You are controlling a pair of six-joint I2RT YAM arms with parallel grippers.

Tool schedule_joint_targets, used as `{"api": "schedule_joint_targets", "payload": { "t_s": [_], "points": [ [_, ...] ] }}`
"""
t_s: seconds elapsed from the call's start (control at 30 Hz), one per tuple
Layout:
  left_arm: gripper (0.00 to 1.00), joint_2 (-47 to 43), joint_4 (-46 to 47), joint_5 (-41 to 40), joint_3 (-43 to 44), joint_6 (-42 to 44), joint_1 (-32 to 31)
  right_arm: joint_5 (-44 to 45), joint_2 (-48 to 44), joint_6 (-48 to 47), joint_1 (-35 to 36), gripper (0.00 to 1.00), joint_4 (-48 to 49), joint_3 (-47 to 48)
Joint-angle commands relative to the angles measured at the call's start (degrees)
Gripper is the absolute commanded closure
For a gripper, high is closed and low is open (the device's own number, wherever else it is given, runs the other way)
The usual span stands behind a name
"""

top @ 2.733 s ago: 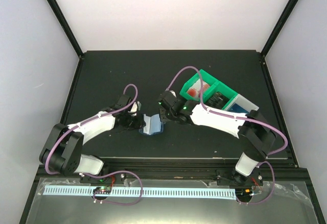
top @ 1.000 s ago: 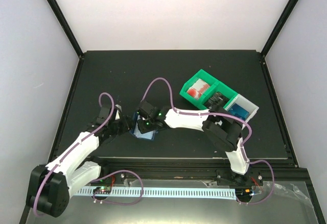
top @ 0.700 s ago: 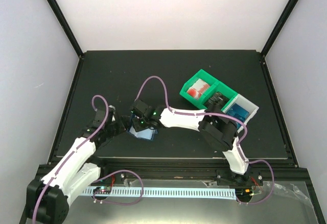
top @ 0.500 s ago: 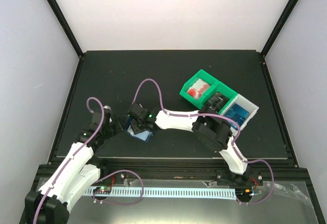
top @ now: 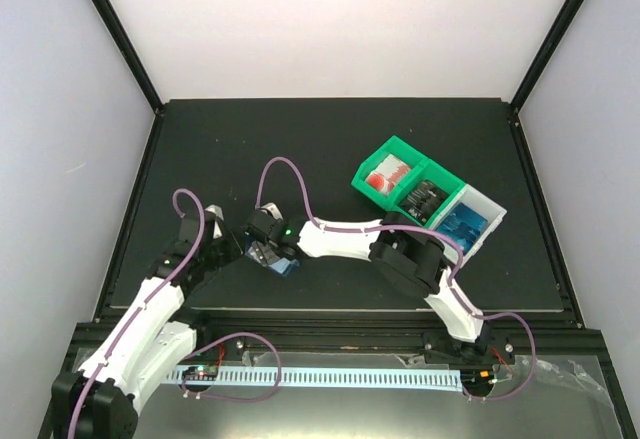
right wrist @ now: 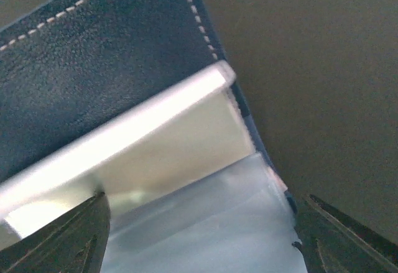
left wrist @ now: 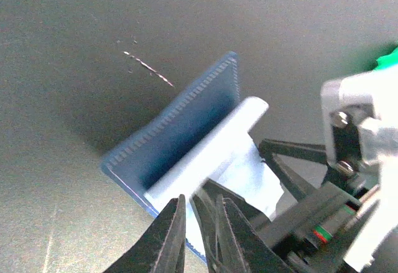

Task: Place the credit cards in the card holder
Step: Open the card holder at the center of the board.

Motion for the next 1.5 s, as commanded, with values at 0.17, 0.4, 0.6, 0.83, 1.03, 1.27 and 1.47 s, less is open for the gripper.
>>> {"api": "schedule_joint_targets", "payload": {
  "t_s": [0.17,0.4,0.6,0.83,1.03,1.27,1.47],
  "points": [
    [0.87,3.33,5.96,8.91,-3.22,0.58,2.49,7.56,6.29,-1.42,-0.2,0.08,-7.28,1.84],
    [0.89,11.53,12.78,14.46,-4.93,1.29,4.17,6.12,5.6,-2.59,-0.26,0.06,-5.88,-0.66],
    [0.89,19.79,21.84,17.09,-4.52,0.99,4.9,3.18,3.5,-4.71,-0.3,0.06,-1.68,-5.04],
    [0.9,25.76,25.47,8.47,-2.61,2.71,5.54,0.65,-0.48,-8.99,-0.41,0.09,4.23,-10.29],
    [0.83,30.79,26.09,8.43,-0.62,5.08,5.5,-3.7,-4.57,-15.88,-1.13,0.13,9.14,-14.59],
    [0.78,35.03,23.59,12.68,0.4,8.53,5.41,-6.96,-6.33,-20.02,-2.85,0.15,9.96,-15.62],
    [0.79,34.42,20.88,13.24,-2.52,9.93,4.17,-8.07,-9.45,-17.63,-4.05,0.15,8.22,-13.93]
  ]
}}
